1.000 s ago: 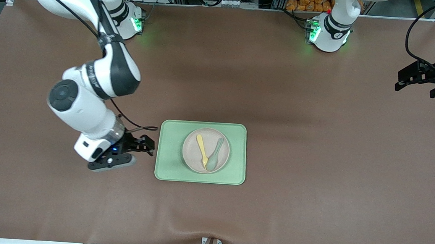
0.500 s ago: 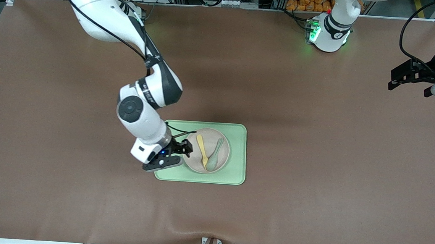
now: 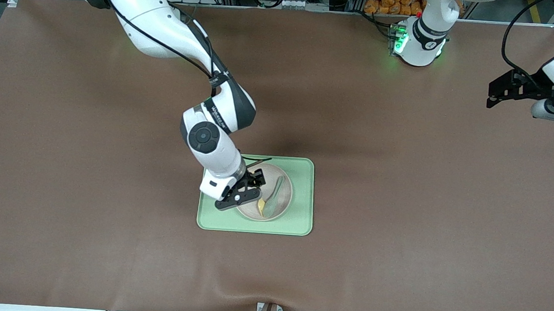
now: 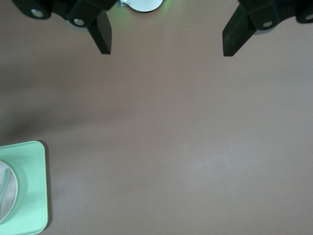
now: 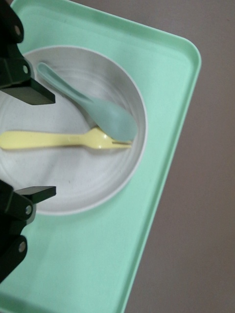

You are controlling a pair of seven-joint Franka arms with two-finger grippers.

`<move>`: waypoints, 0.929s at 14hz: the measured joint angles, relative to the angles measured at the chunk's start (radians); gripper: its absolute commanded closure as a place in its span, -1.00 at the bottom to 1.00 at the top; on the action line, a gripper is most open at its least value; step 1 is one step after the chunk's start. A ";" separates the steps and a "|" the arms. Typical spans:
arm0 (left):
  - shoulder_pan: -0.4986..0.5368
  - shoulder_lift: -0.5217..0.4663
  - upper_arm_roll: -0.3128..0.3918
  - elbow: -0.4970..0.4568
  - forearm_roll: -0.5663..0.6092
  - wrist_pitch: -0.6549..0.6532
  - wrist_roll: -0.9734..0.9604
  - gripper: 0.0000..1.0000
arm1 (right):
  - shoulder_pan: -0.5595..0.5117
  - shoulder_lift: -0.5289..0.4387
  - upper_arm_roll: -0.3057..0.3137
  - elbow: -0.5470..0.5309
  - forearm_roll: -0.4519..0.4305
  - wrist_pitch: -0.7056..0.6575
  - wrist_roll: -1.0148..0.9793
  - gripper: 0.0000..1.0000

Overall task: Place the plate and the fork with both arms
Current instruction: 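Move the right gripper over the yellow fork on the plate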

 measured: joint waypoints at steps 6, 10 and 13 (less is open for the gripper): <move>0.013 -0.001 0.027 0.004 -0.019 -0.019 0.045 -1.00 | 0.017 0.029 -0.005 0.000 -0.051 0.005 0.002 -0.26; 0.017 -0.001 0.047 -0.013 -0.022 -0.040 0.054 -1.00 | 0.024 0.053 -0.005 0.000 -0.061 0.005 0.005 -0.25; 0.015 -0.001 0.043 -0.024 -0.022 -0.044 0.041 -1.00 | 0.040 0.066 -0.006 0.000 -0.063 0.006 0.024 -0.25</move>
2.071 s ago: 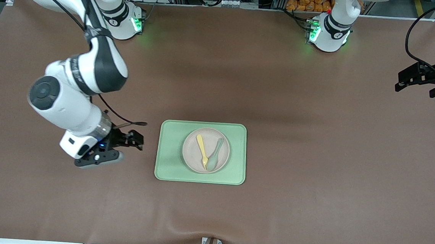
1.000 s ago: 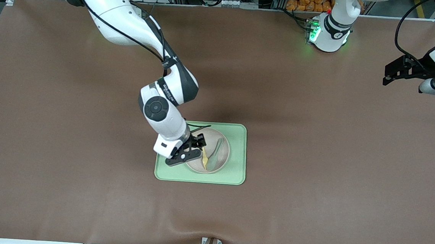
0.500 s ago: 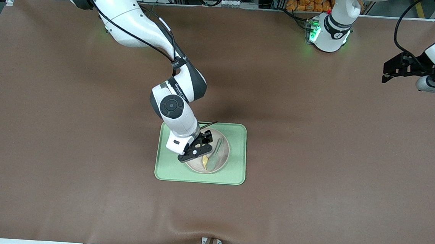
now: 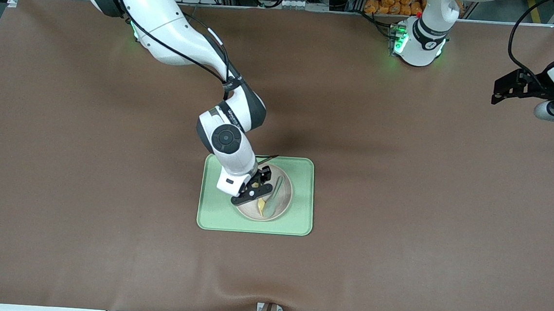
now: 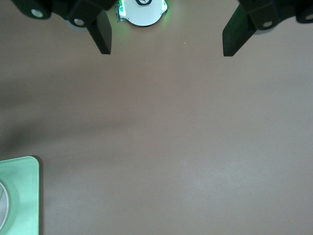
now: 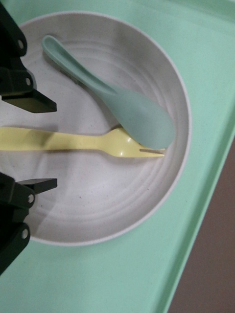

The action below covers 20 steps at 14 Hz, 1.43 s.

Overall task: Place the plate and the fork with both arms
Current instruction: 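Move the right gripper over the yellow fork on the plate, then lower the right gripper and grasp the yellow fork handle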

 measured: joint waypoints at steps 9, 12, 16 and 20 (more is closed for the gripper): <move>0.007 -0.002 0.007 0.002 0.000 0.000 0.000 -1.00 | 0.012 0.021 -0.006 0.000 -0.021 0.004 0.003 0.19; 0.006 -0.002 0.003 0.002 0.000 0.000 0.000 -1.00 | 0.018 0.023 -0.006 0.002 -0.022 0.008 0.020 0.76; 0.006 -0.001 0.001 0.002 0.000 0.002 0.000 -1.00 | 0.027 0.023 -0.010 0.008 -0.022 0.007 0.064 1.00; 0.003 -0.001 0.000 0.002 0.000 0.004 0.000 -1.00 | 0.026 0.022 -0.019 0.057 -0.022 -0.053 0.078 1.00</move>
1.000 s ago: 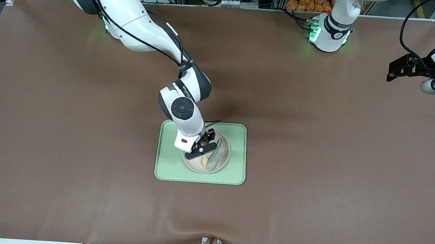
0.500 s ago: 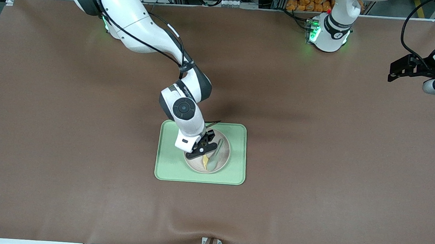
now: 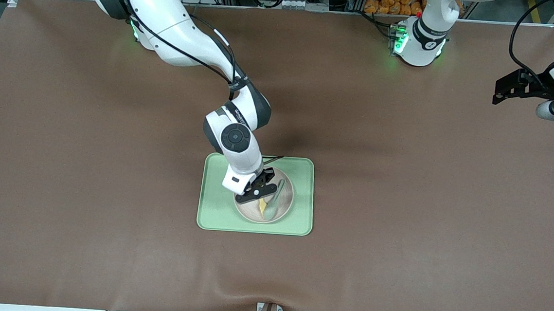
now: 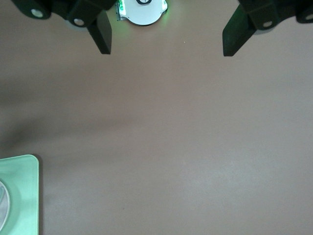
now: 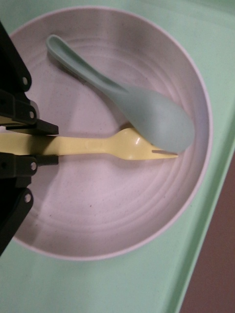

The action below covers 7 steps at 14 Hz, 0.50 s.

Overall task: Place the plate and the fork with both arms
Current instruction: 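Lower the right gripper and grasp the yellow fork handle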

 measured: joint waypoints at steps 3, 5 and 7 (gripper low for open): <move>0.000 0.000 0.000 0.000 0.000 0.001 0.000 -1.00 | 0.000 -0.004 -0.002 0.060 0.000 -0.078 0.005 1.00; 0.000 0.000 0.000 0.000 0.000 0.001 0.000 -1.00 | 0.000 -0.004 -0.003 0.068 0.000 -0.094 0.020 1.00; 0.000 0.000 0.000 0.000 0.000 0.001 0.000 -1.00 | -0.001 -0.006 -0.009 0.075 0.000 -0.145 0.029 1.00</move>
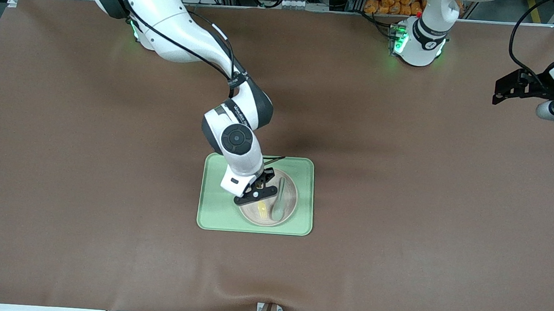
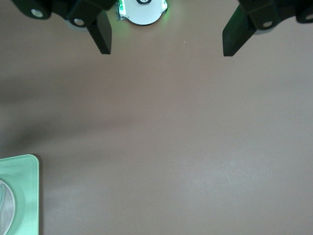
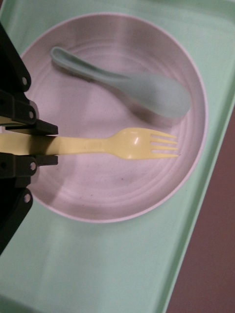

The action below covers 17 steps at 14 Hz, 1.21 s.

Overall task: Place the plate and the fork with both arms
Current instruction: 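Lower the right gripper and grasp the yellow fork handle, then lift the fork and set it on the tray beside the plate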

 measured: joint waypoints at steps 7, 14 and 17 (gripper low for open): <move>-0.001 0.000 0.000 0.000 0.000 0.000 0.000 -1.00 | -0.100 -0.065 -0.020 -0.035 0.001 -0.108 0.011 0.97; -0.001 0.001 -0.001 0.000 0.000 0.002 0.000 -1.00 | -0.135 -0.083 -0.020 -0.202 0.001 0.005 0.040 0.82; -0.001 0.001 -0.001 0.000 0.000 0.002 0.000 -1.00 | -0.133 -0.089 -0.017 -0.205 0.001 0.016 0.088 -1.00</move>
